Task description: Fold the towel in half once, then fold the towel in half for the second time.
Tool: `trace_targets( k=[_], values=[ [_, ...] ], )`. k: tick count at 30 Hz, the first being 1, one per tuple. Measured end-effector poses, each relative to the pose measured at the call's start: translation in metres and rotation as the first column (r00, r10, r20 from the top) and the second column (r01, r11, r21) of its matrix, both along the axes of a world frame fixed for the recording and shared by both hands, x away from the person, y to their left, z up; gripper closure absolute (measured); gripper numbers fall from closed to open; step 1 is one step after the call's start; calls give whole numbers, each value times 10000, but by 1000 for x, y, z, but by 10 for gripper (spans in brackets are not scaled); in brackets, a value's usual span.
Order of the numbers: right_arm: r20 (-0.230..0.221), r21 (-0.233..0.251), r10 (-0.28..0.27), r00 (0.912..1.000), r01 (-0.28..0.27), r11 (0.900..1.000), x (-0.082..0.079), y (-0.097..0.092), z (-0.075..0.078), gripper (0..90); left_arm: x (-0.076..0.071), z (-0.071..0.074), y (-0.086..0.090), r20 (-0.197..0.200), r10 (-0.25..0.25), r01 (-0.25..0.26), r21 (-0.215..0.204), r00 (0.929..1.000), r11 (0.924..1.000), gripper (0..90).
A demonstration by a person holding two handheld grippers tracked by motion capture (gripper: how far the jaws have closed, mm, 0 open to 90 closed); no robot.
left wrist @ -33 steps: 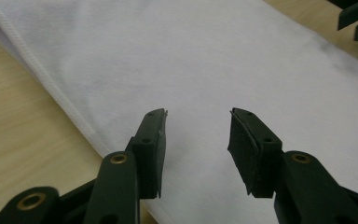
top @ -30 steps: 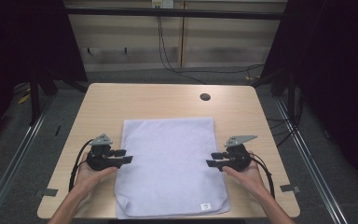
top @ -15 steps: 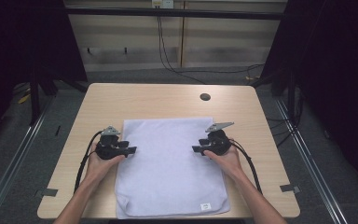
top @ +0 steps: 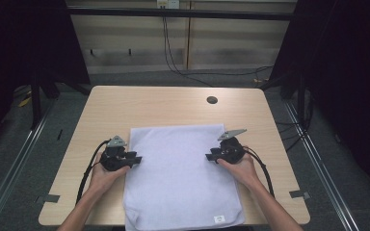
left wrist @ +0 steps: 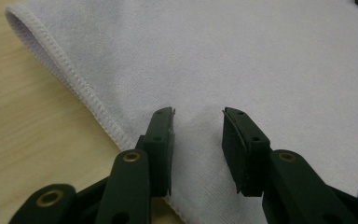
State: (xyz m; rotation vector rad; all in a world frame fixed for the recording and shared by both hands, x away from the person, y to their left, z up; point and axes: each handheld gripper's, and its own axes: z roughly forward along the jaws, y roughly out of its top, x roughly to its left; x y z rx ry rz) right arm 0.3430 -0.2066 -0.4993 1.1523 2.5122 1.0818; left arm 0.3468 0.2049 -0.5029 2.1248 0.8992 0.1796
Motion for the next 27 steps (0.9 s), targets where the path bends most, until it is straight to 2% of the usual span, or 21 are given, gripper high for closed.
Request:
trace_targets(
  k=[2, 4, 7, 9, 11, 13, 15, 18, 22, 26, 27],
  values=[
    [-88, -127, -15, 10000, 14, 9999, -6, -3, 1, 632, -5, 1, -1, 8, -248, 248, 86, 9997, 9997, 636],
    [-168, -48, 96, 9998, -97, 9999, -11, -7, 1, 639, -9, 1, -4, 162, -442, 439, 183, 9989, 9989, 627],
    [-392, 14, 280, 9988, -280, 9996, -16, -11, 3, 639, -10, 0, -4, -61, -417, 416, -125, 9991, 9991, 607],
    [-384, 112, 257, 9989, -253, 9996, -19, -12, 2, 636, -10, 0, -4, 19, -452, 452, -69, 9990, 9990, 609],
    [-382, -46, 268, 9989, -270, 9996, -21, -11, 3, 633, -11, 0, -4, 47, -502, 502, -15, 9987, 9987, 610],
    [-369, 60, 250, 9990, -247, 9997, -22, -12, 2, 635, -11, 0, -6, 215, -629, 624, 233, 9978, 9978, 613],
    [-438, 139, 267, 9987, -261, 9996, -21, -14, 2, 634, -11, 0, -6, 38, -495, 495, 1, 9988, 9988, 612],
    [-425, 222, 222, 9988, -212, 9995, -22, -14, 2, 634, -12, -1, -6, 52, -486, 487, -85, 9988, 9988, 611],
    [-471, 173, 370, 9982, -362, 9992, -28, -13, 2, 634, -19, 1, -8, 6, -552, 552, 63, 9985, 9985, 611],
    [-608, 382, 539, 9967, -517, 9979, -40, -14, 2, 634, -31, 3, -12, 115, -605, 600, 412, 9981, 9973, 611],
    [-618, 351, 579, 9964, -558, 9978, -43, -14, 3, 634, -34, 3, -12, 110, -660, 656, 386, 9978, 9971, 611]
  ],
)
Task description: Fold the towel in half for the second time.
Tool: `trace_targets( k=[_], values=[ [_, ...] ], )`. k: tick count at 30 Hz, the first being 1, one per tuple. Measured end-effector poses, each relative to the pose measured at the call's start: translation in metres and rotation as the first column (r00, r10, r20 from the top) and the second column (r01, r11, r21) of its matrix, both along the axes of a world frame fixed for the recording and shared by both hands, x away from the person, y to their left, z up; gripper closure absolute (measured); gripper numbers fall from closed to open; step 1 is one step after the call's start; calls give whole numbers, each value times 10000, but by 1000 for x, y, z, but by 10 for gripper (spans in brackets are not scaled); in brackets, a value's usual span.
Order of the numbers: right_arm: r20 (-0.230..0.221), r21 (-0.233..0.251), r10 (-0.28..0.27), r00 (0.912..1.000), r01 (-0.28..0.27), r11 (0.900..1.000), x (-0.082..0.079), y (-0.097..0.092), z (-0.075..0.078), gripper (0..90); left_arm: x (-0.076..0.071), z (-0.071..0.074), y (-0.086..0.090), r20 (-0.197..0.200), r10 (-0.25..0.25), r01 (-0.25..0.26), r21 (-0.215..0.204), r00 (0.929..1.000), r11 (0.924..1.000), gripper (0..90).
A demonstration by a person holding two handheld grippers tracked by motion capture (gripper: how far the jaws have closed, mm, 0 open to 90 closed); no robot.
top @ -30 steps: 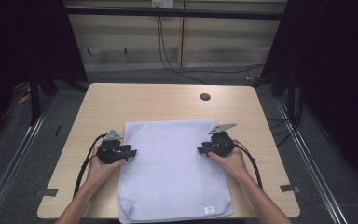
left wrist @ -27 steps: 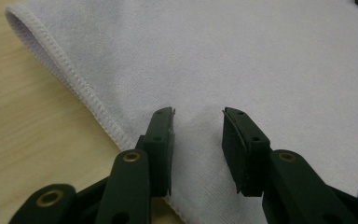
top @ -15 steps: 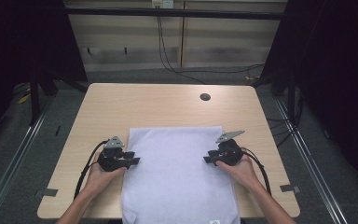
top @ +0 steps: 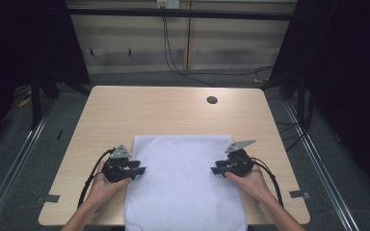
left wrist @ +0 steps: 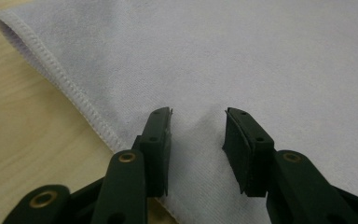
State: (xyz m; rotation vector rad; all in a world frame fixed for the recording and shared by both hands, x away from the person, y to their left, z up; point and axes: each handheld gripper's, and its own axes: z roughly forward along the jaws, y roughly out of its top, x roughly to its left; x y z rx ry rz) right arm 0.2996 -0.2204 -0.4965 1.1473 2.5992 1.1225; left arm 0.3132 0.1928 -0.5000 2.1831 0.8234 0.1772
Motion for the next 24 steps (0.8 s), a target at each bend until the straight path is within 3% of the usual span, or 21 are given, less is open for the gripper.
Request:
trace_targets(
  k=[5, 8, 13, 15, 16, 18, 20, 22, 23, 24],
  values=[
    [-62, -148, 301, 9995, -302, 9994, -22, 2, 2, 628, -22, 4, 1, -254, -383, 389, 219, 9989, 9990, 590],
    [-224, -35, 530, 9983, -531, 9986, -34, 5, 3, 628, -34, 6, 4, -619, -655, 666, 153, 9959, 9977, 591],
    [-806, -222, 842, 9932, -863, 9960, -41, 10, 8, 599, -48, 8, 10, -1212, -937, 921, -183, 9882, 9956, 552],
    [-901, -81, 764, 9930, -774, 9970, -44, 10, 8, 582, -52, 9, 10, -1244, -902, 899, -86, 9881, 9959, 552],
    [-846, -44, 853, 9928, -860, 9963, -43, 9, 8, 581, -52, 9, 10, -1381, -954, 927, -259, 9858, 9954, 541],
    [-428, 115, 292, 9987, -287, 9995, -38, 2, 11, 579, -50, 11, 11, -1171, -928, 904, -254, 9888, 9956, 545],
    [179, 431, -339, 9993, 331, 9985, -27, -10, 18, 573, -42, 12, 11, -1041, -880, 847, -354, 9907, 9958, 524],
    [715, 430, -829, 9940, 800, 9959, -11, -21, 26, 548, -31, 14, 10, -639, -502, 502, -9, 9967, 9987, 485],
    [854, 421, -1011, 9912, 978, 9943, -3, -25, 29, 528, -25, 15, 11, -553, -403, 400, -66, 9977, 9992, 480],
    [875, 80, -1074, 9904, 1071, 9942, 4, -28, 32, 500, -16, 17, 13, -622, -194, 164, -483, 9979, 9987, 481]
  ],
)
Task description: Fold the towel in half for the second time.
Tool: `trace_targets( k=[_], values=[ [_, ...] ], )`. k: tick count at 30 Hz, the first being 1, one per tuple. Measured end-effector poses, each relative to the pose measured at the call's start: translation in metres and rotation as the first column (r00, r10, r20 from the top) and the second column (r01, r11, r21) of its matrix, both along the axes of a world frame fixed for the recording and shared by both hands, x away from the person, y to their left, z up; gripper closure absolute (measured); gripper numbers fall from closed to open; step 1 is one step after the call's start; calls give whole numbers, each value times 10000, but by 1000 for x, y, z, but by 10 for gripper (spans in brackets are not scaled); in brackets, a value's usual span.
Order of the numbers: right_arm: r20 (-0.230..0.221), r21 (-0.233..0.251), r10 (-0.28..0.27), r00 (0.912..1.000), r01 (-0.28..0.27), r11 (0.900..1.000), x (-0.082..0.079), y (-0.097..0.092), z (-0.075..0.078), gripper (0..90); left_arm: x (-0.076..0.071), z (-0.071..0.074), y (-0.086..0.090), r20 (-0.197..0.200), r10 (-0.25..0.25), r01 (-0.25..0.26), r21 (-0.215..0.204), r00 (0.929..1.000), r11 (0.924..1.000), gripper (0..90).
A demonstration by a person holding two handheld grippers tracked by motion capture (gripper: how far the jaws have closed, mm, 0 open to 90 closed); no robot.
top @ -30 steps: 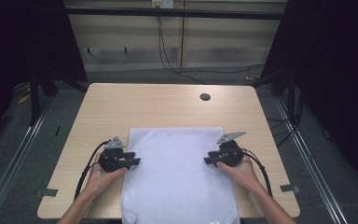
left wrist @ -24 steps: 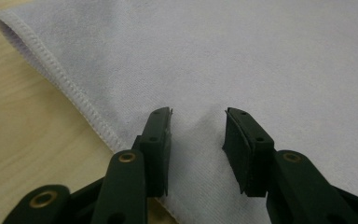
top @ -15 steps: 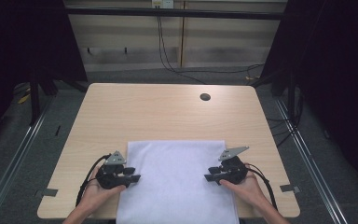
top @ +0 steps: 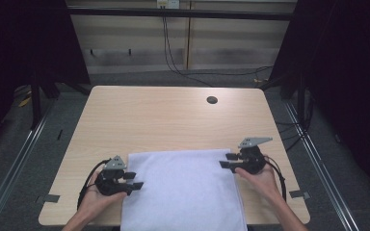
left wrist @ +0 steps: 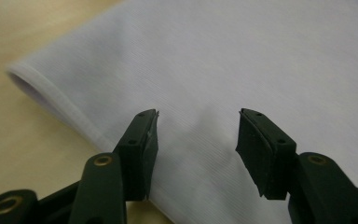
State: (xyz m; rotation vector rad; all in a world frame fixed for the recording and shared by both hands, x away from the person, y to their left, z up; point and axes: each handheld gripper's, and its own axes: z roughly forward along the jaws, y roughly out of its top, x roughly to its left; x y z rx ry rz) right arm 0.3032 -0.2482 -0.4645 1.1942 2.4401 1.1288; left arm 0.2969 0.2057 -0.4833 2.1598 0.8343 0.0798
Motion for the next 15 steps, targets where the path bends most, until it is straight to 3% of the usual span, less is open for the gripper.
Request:
trace_targets(
  k=[2, 4, 7, 11, 12, 15],
  values=[
    [178, -265, -129, 9998, 133, 9996, 10, -3, 2, 487, 10, 2, 2, 79, 339, -338, -113, 9994, 9994, 481],
    [322, -169, -292, 9991, 297, 9994, 20, -7, 0, 471, 19, 3, 6, 172, 574, -568, -368, 9982, 9977, 478],
    [-183, -413, -293, 9994, 285, 9987, 38, -10, -14, 465, 30, 2, 9, 276, 991, -983, -291, 9947, 9947, 466],
    [-464, -437, -286, 9985, 266, 9987, 49, -14, -24, 485, 41, 3, 14, 452, 1312, -1276, -744, 9903, 9890, 466],
    [-523, -403, -302, 9982, 281, 9988, 50, -15, -25, 498, 45, 2, 14, 293, 1321, -1299, -674, 9908, 9892, 465],
    [-691, 31, -152, 9975, 154, 9999, 54, -15, -29, 531, 55, 0, 14, 304, 1344, -1327, -541, 9905, 9897, 444]
  ],
)
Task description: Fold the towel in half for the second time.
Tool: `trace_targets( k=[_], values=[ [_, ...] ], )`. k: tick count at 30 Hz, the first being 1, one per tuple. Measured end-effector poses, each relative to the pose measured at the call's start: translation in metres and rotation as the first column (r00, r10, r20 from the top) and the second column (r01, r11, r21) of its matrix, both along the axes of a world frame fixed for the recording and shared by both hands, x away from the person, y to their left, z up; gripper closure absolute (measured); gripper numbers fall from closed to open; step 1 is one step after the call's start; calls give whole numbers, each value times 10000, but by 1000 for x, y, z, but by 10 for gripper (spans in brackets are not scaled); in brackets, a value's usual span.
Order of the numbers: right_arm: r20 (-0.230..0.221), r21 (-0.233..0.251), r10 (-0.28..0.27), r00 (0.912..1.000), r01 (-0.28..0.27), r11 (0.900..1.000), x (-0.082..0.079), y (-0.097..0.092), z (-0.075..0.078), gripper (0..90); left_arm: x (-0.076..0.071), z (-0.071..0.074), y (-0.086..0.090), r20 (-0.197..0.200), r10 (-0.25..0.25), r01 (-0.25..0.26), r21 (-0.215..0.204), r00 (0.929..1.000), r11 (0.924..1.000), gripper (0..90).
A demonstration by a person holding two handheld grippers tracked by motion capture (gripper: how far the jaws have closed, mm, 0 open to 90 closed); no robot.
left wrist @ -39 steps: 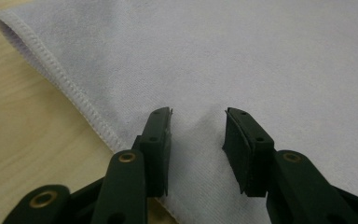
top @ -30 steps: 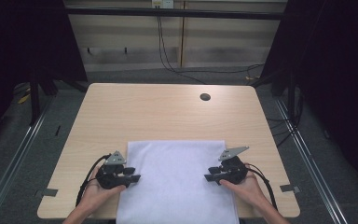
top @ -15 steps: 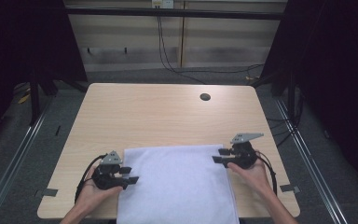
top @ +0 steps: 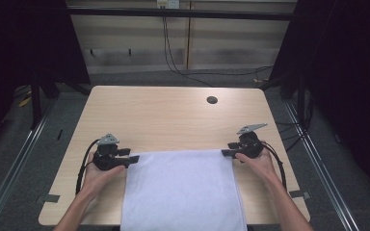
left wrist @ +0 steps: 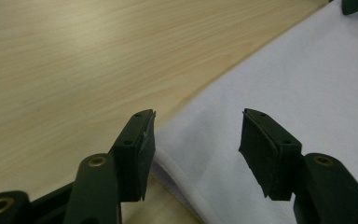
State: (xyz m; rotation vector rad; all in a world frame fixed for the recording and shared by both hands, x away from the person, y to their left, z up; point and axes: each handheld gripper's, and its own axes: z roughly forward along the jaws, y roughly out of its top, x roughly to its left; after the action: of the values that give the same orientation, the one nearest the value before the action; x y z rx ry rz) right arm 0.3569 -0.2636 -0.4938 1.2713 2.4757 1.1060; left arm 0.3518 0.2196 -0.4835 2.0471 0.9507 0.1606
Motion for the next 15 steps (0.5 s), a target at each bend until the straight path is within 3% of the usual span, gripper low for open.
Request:
trace_targets(
  k=[3, 6, 8, 9, 10, 13, 15],
  values=[
    [-61, -246, 193, 9998, -195, 9995, 0, 3, -5, 579, 5, -6, 2, -164, 87, -85, 106, 9998, 9999, 433],
    [-65, -161, 220, 9997, -221, 9996, -1, 2, -5, 661, 6, -11, 3, -303, -45, 54, 315, 9995, 9995, 421],
    [-122, 57, 255, 9996, -254, 9997, -2, 1, -7, 718, 8, -15, 2, -605, -20, 31, 180, 9982, 9998, 421],
    [-180, 30, 188, 9997, -188, 9998, -2, 1, -6, 754, 9, -17, 1, -702, 69, -43, 374, 9975, 9993, 415],
    [-299, 216, 217, 9993, -211, 9995, -2, 0, -7, 785, 9, -18, 1, -615, 35, -16, 311, 9981, 9995, 408],
    [-364, 299, 242, 9990, -231, 9993, -2, 1, -7, 831, 11, -19, 2, -575, 15, -2, 234, 9983, 9997, 441],
    [-421, 311, 210, 9989, -197, 9993, -2, 1, -6, 844, 10, -19, 2, -507, -171, 189, 357, 9986, 9992, 552]
  ],
)
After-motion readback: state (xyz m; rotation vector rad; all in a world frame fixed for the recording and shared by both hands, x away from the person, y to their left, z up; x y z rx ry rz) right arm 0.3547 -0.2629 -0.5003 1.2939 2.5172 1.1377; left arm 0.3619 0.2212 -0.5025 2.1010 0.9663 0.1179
